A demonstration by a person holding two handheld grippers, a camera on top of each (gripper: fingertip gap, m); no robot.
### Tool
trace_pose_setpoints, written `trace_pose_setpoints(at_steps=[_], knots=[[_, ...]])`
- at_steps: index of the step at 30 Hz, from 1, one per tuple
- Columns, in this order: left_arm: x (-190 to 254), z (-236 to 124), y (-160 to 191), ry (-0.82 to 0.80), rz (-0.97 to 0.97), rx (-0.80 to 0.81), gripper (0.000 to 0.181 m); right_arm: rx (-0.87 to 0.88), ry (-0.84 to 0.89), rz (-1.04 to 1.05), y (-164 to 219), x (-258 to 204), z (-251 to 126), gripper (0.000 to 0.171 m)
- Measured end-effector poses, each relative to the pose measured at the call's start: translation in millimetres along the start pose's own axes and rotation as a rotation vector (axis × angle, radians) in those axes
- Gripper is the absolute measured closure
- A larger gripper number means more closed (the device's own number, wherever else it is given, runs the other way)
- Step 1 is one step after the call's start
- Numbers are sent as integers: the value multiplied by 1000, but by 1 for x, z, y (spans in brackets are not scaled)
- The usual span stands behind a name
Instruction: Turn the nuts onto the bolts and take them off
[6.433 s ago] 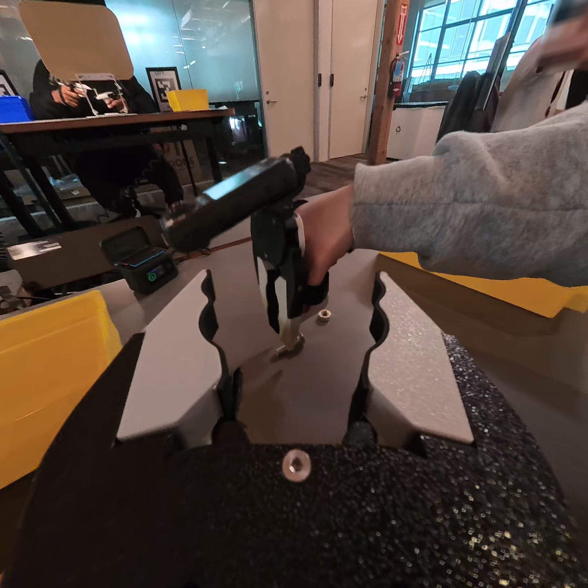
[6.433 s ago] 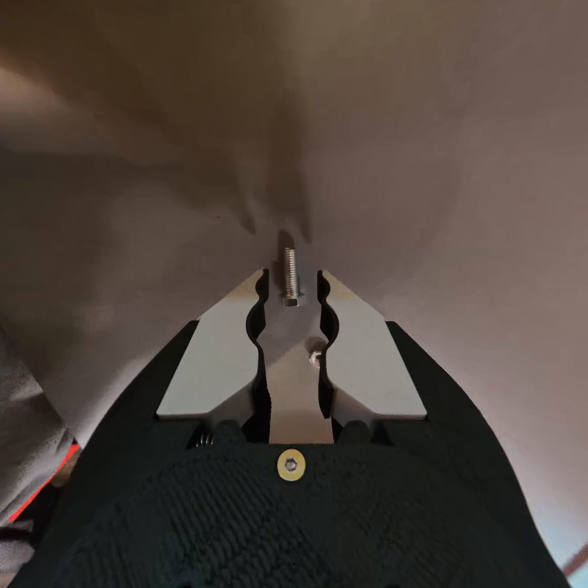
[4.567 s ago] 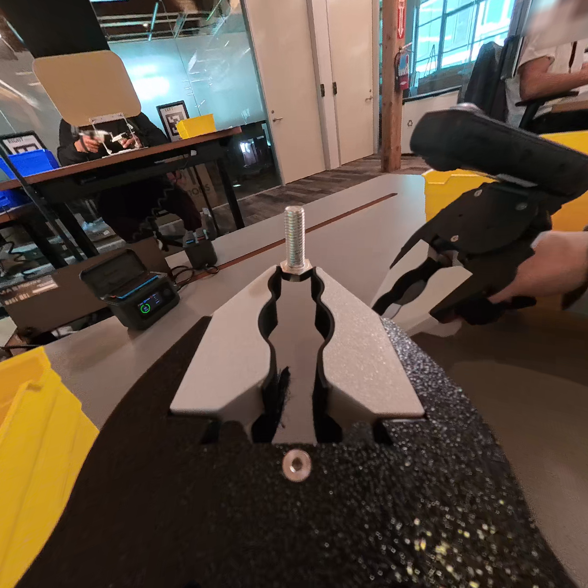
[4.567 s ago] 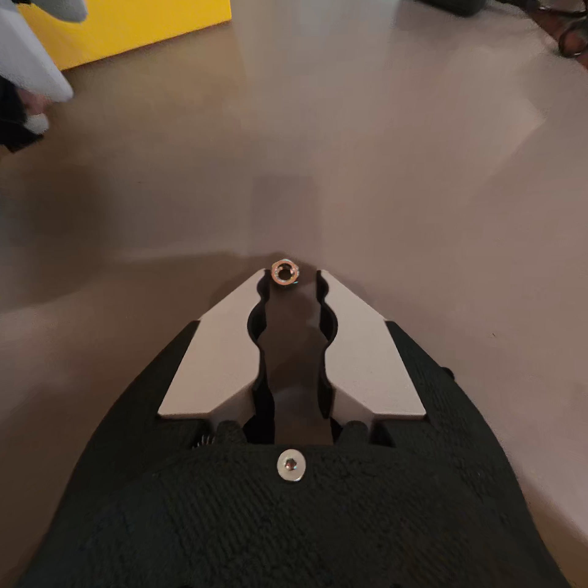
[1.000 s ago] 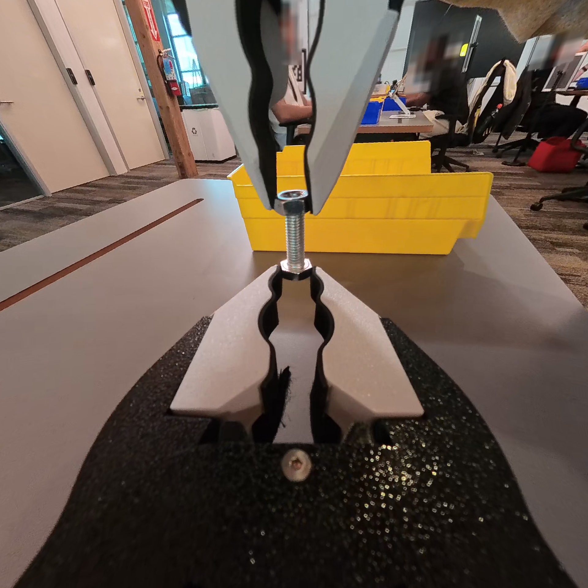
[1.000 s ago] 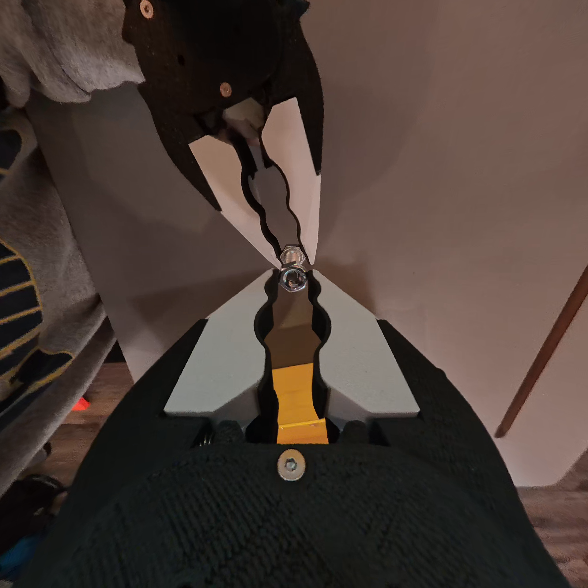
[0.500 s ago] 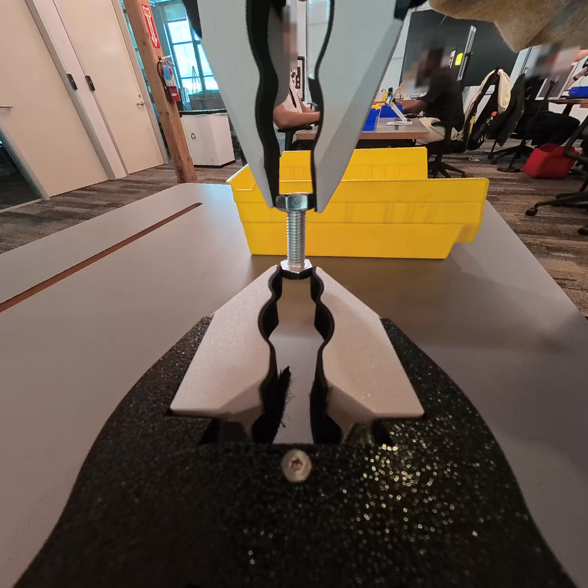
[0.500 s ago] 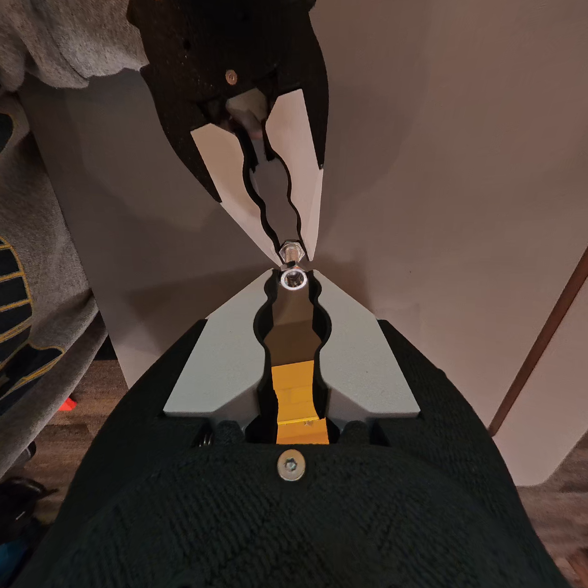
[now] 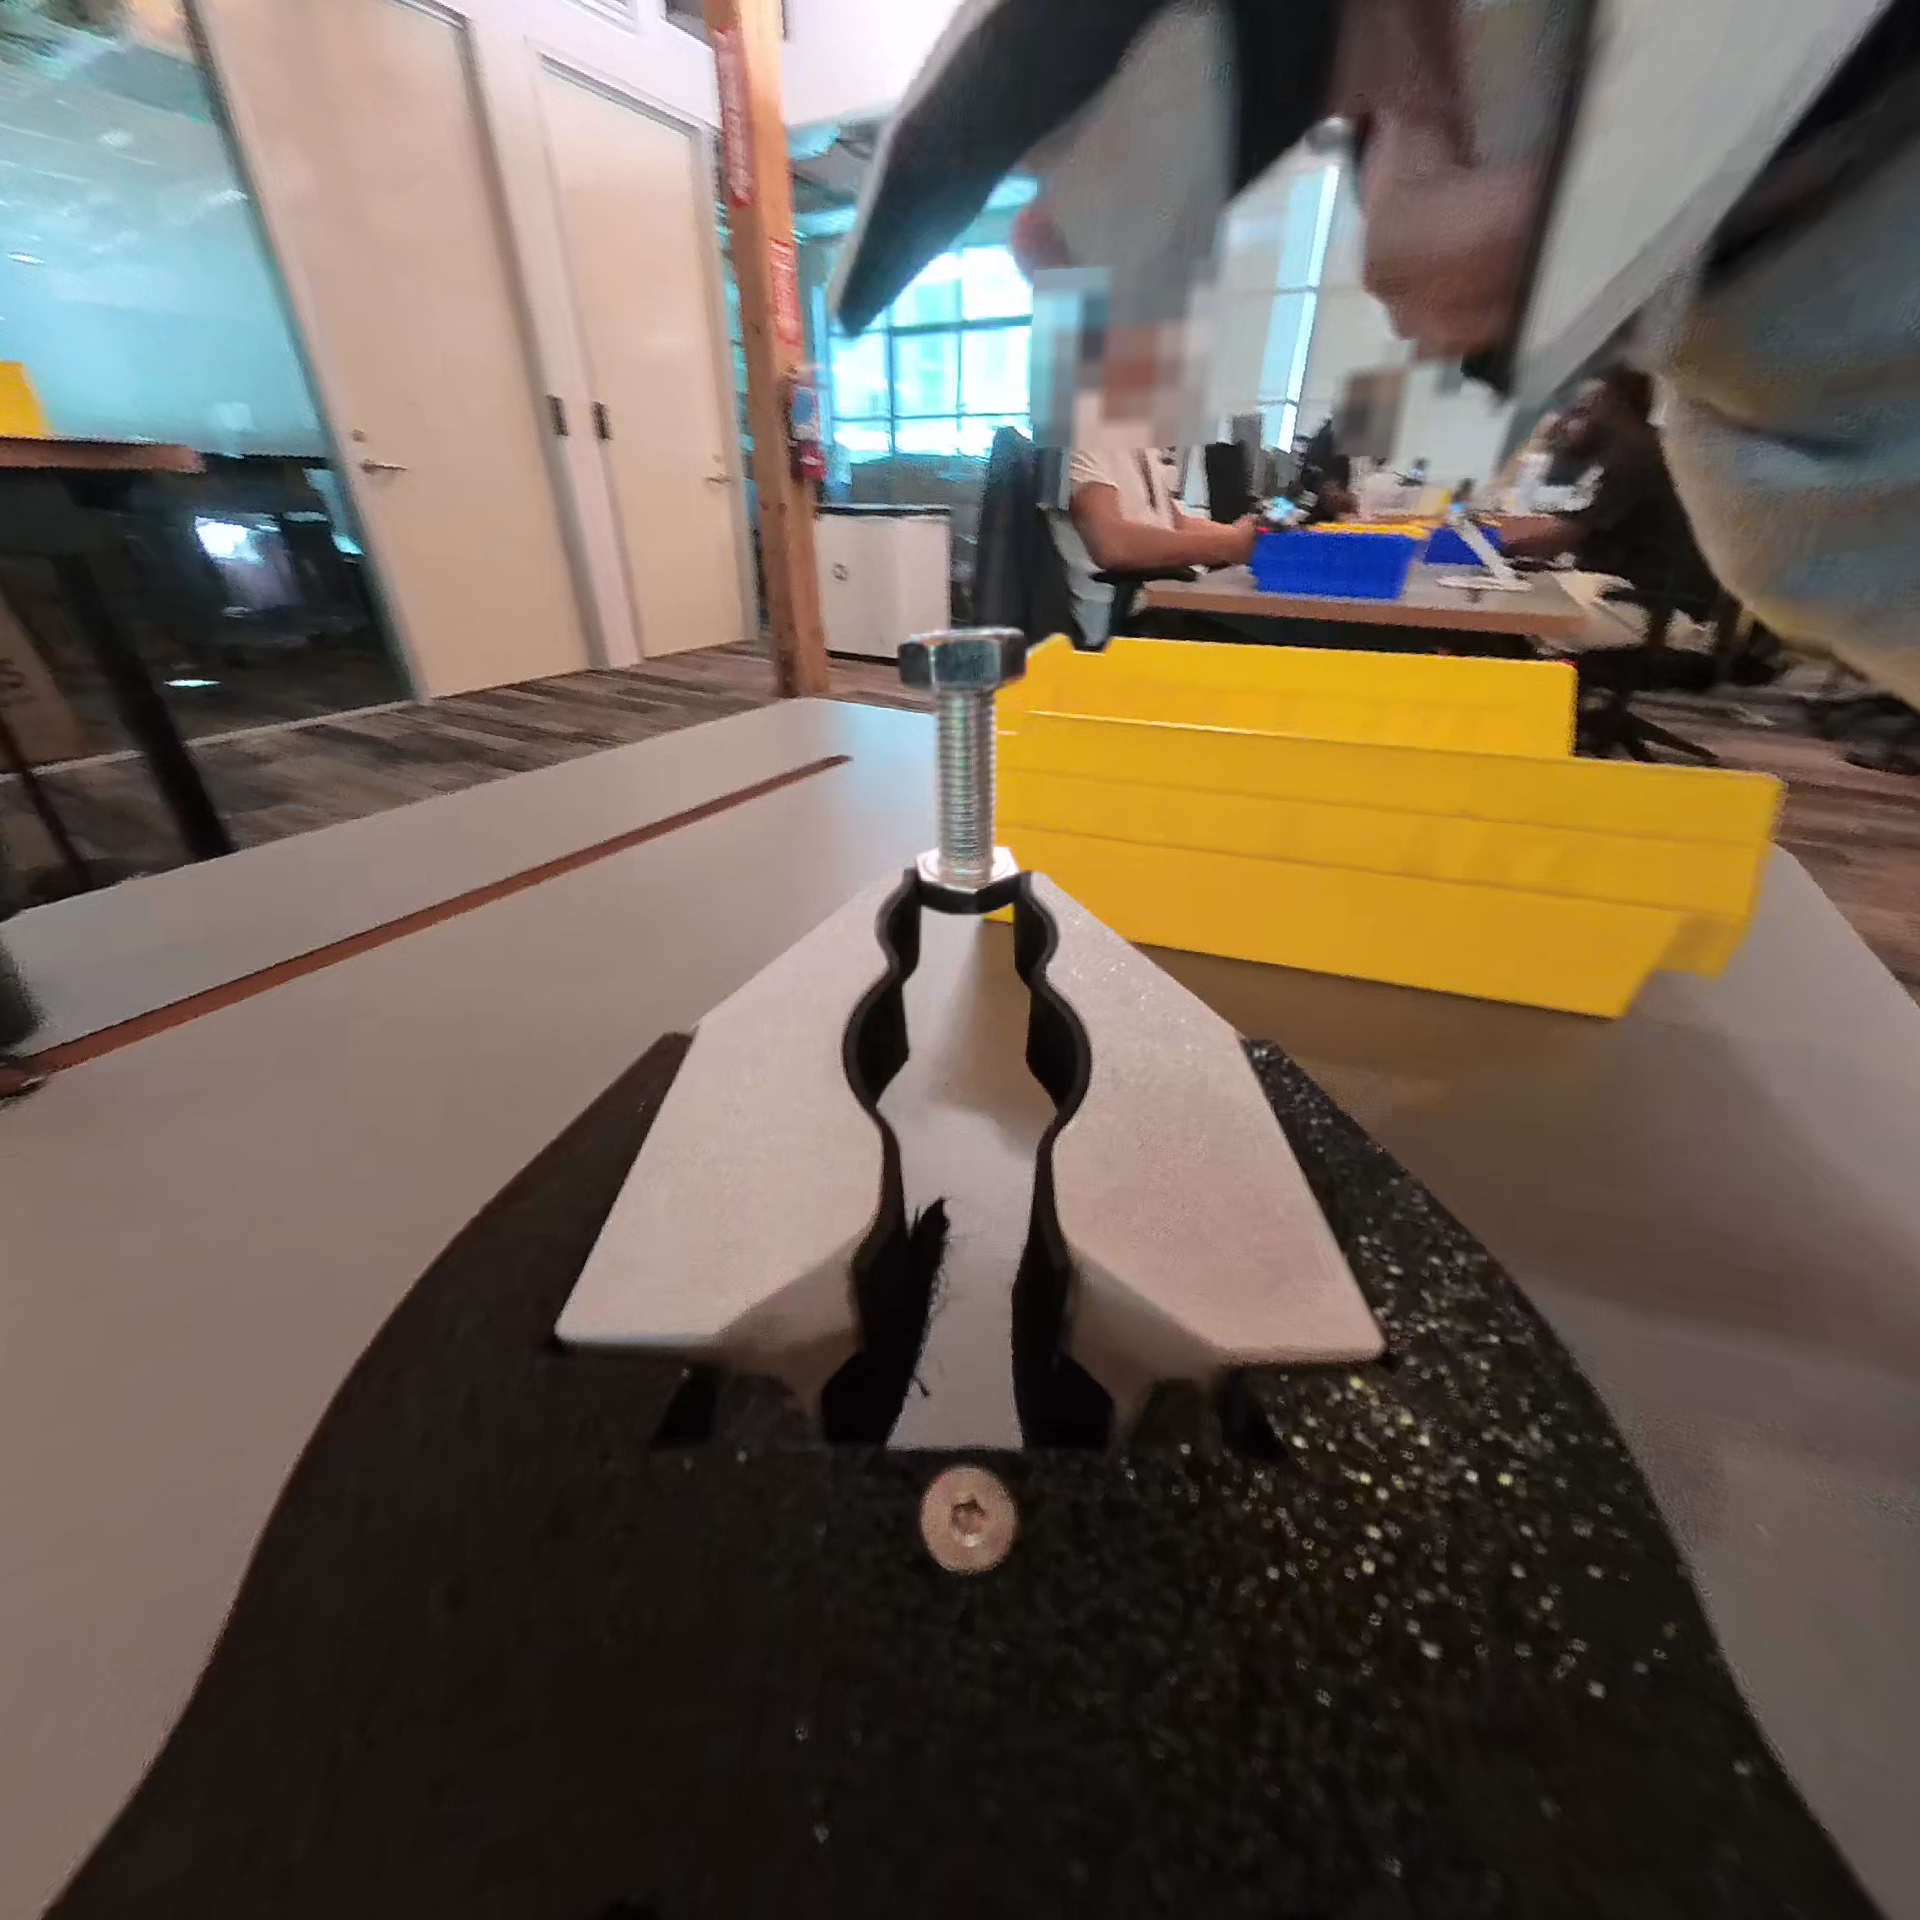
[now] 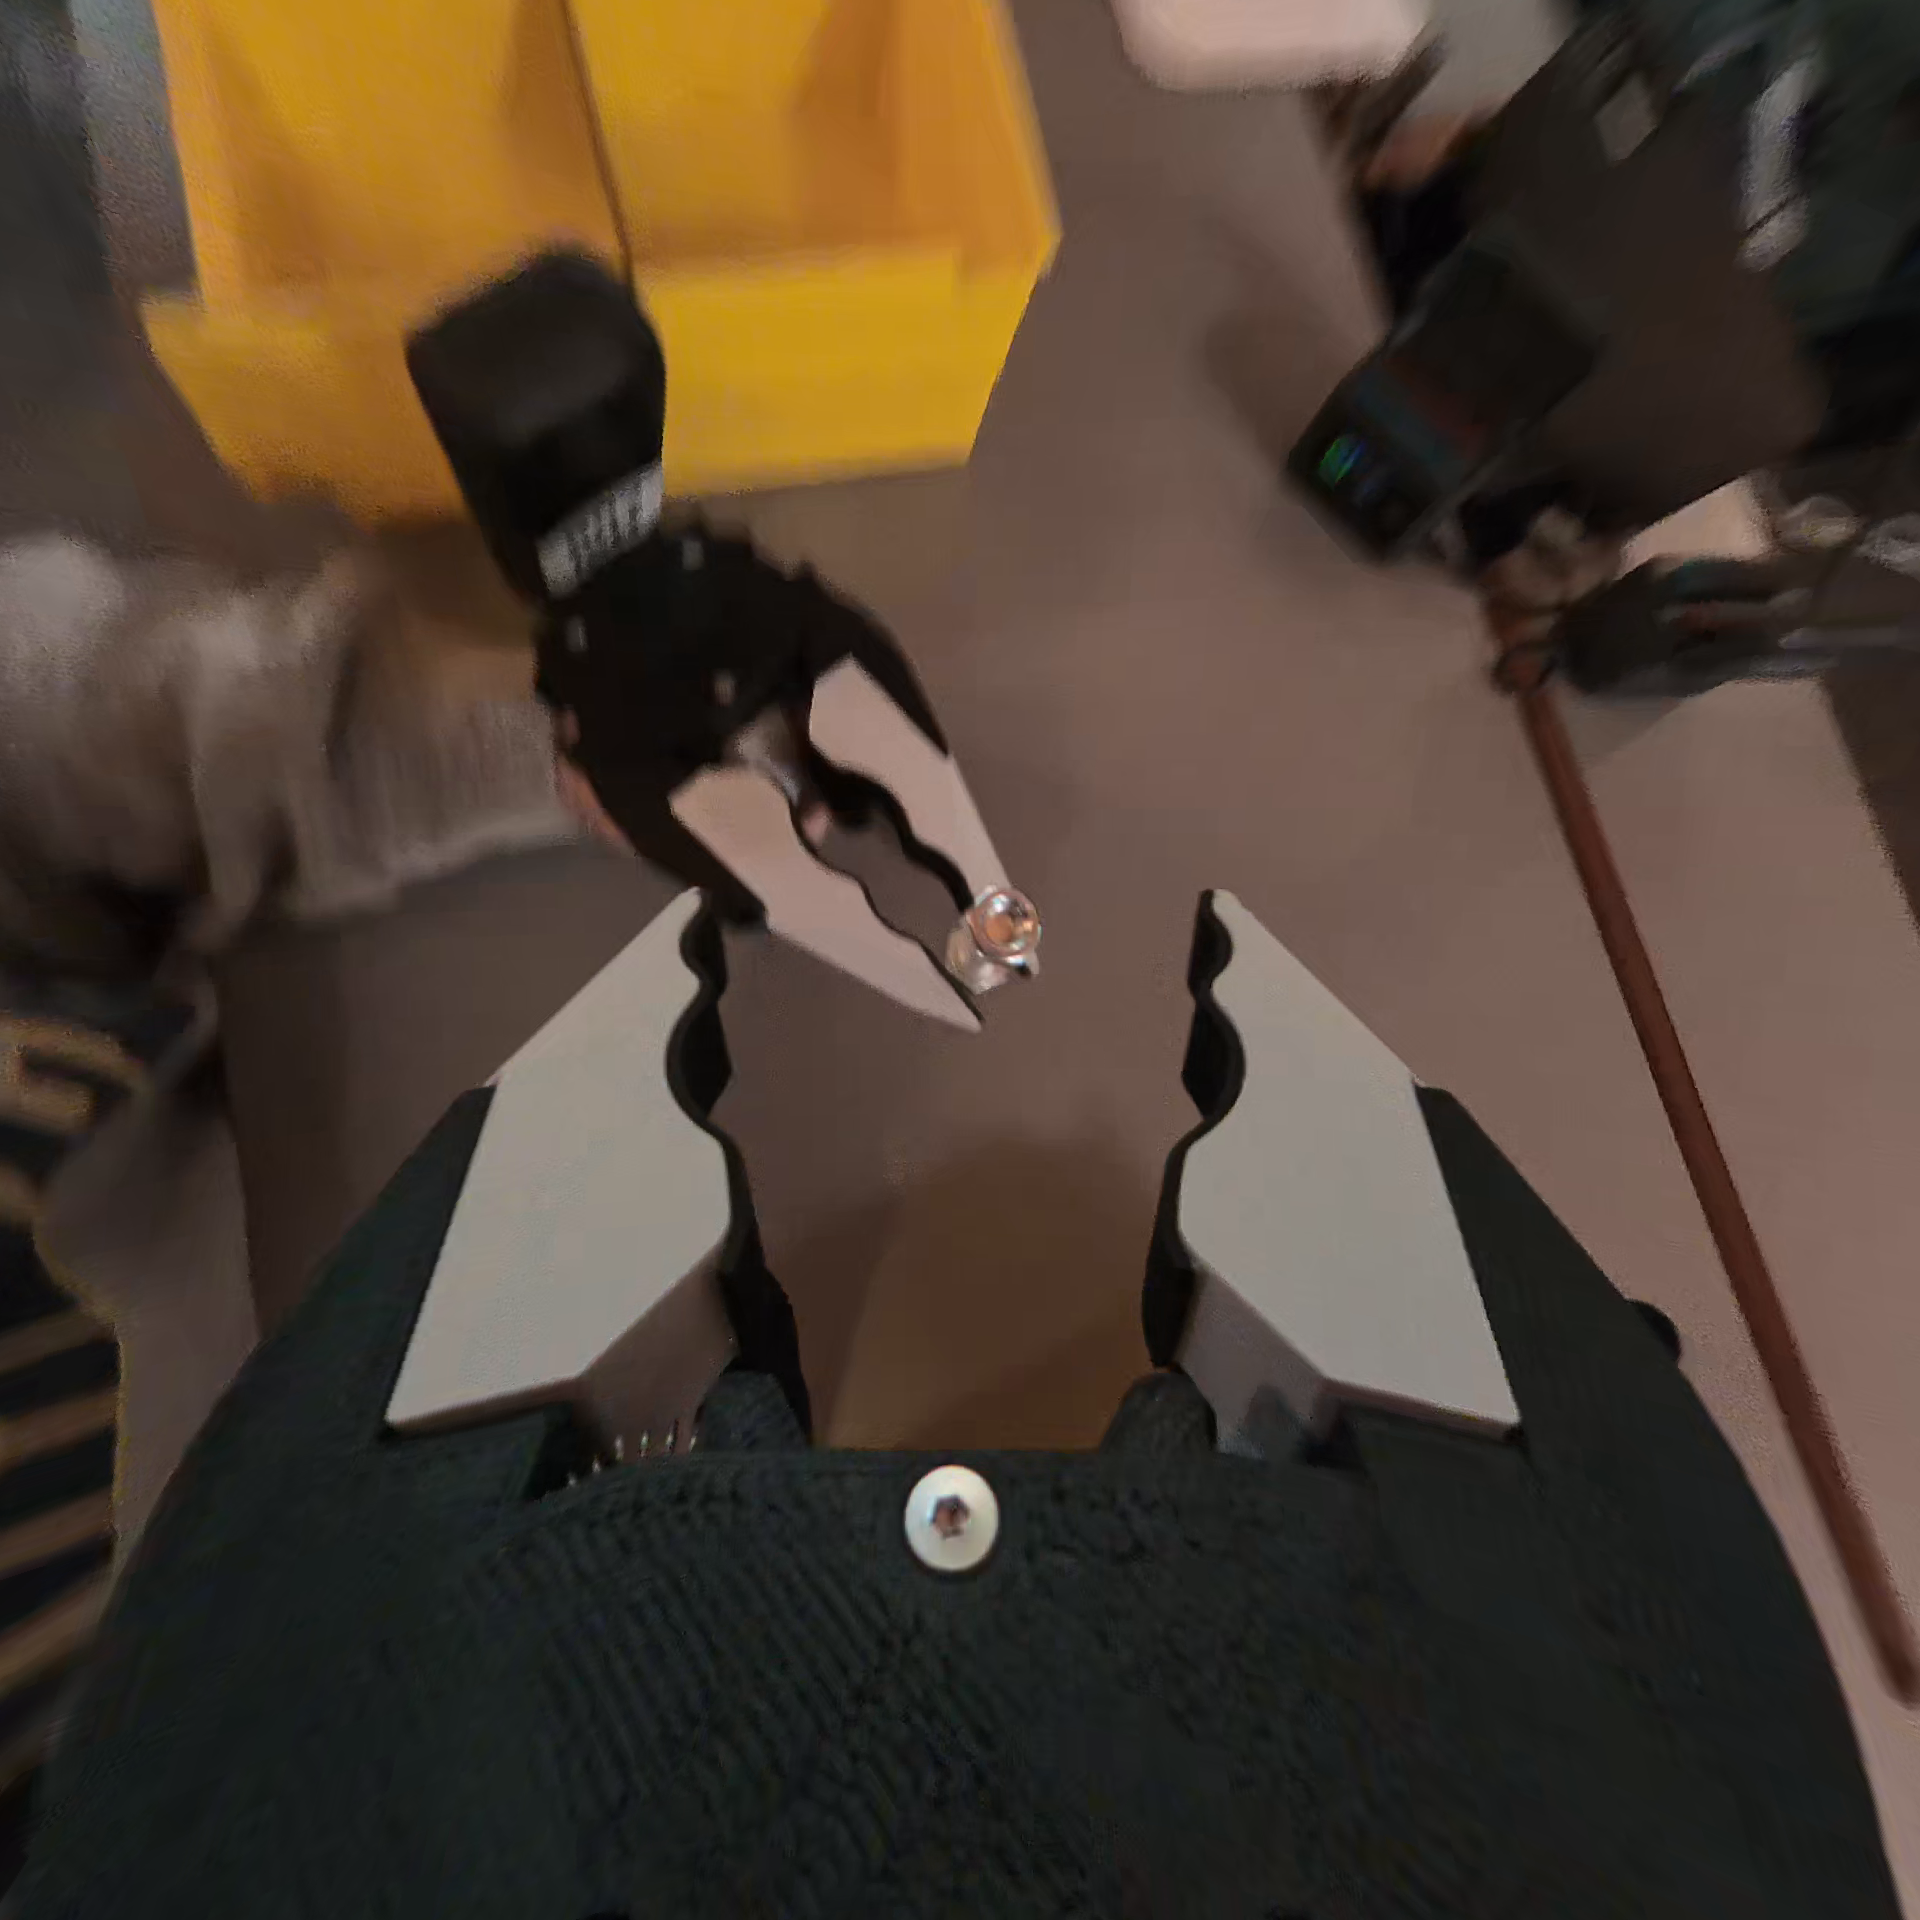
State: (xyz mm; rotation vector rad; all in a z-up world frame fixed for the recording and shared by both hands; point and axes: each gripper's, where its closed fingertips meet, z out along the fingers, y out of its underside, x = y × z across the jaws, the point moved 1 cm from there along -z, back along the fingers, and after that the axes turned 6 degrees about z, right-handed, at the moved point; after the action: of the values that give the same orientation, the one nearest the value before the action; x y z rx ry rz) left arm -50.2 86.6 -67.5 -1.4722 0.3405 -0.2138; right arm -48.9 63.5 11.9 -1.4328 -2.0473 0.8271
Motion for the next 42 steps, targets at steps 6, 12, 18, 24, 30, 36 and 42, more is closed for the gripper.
trace_pose_setpoints(at_steps=[6,12,18,24,30,36,42], knots=[[-6,-6,-7,-10,-29,48,166,577,15,124,-8,-19,6,58],[16,-1,-8,109,-9,63,166,685,-61,181,-3,-27,29,38],[19,1,-3,129,-13,33,166,654,-111,181,4,-32,40,41],[17,1,0,134,-39,23,166,656,-111,192,15,-31,38,46],[21,4,5,151,-50,-5,166,651,-131,194,19,-33,38,48],[14,2,6,130,-73,-14,166,674,-96,223,27,-27,33,52],[27,6,8,183,-65,-31,166,673,-110,221,25,-30,38,53]])
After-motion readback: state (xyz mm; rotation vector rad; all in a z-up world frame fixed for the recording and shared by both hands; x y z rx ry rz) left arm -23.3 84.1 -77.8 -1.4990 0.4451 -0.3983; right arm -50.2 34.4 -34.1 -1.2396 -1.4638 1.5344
